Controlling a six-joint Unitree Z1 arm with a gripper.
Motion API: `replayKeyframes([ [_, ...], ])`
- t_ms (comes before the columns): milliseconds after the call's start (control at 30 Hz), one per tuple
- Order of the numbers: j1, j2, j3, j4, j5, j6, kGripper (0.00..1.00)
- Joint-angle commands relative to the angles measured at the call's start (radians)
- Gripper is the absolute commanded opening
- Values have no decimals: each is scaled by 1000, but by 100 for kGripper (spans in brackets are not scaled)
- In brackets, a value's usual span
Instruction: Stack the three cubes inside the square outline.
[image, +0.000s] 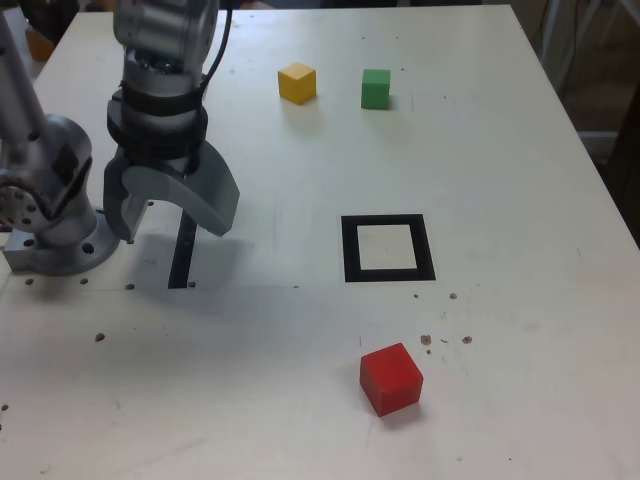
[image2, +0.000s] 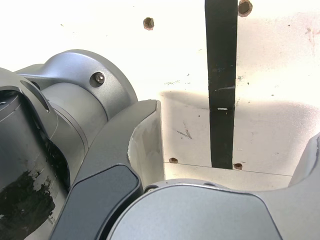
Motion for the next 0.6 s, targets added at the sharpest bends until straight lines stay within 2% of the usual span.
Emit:
replayKeyframes([
  [0, -2, -7, 0, 0, -2, 2, 99],
  [567, -6, -18, 1, 2, -13, 2, 99],
])
